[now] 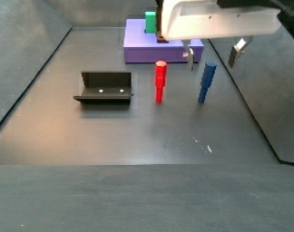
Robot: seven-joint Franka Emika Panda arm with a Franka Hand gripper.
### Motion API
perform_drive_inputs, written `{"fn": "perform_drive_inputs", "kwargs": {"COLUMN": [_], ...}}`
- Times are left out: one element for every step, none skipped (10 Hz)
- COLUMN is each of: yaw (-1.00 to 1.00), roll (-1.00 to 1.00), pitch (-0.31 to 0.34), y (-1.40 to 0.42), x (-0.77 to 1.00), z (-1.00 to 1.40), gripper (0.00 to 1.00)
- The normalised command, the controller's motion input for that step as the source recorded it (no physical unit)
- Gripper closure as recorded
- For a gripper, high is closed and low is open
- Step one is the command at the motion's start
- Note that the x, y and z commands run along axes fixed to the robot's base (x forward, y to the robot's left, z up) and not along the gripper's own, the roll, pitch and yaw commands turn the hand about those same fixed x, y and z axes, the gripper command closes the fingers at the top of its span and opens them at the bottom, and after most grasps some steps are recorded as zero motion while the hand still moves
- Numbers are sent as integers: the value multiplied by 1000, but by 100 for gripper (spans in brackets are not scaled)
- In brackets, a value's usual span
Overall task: Pick up the blue object. Move up. Move to above the board. Insert the blue object.
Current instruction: Pick up the blue object.
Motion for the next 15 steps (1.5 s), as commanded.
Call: {"fn": "perform_drive_inputs", "kwargs": {"yaw": [3, 0, 0, 0, 0, 0, 0, 0, 0, 0, 0, 0, 0, 0, 0], "roll": [0, 0, 0, 0, 67, 0, 0, 0, 0, 0, 0, 0, 0, 0, 0], "pitch": [0, 0, 0, 0, 30, 0, 0, 0, 0, 0, 0, 0, 0, 0, 0], "y": [11, 0, 0, 0, 0, 0, 0, 0, 0, 0, 0, 0, 0, 0, 0], "x": [0, 0, 0, -3, 0, 0, 0, 0, 0, 0, 0, 0, 0, 0, 0], "z": [-229, -169, -174, -151, 0, 0, 0, 0, 0, 0, 0, 0, 0, 0, 0], "gripper": [0, 0, 0, 0, 0, 0, 100, 100, 100, 100, 100, 100, 100, 100, 100]}}
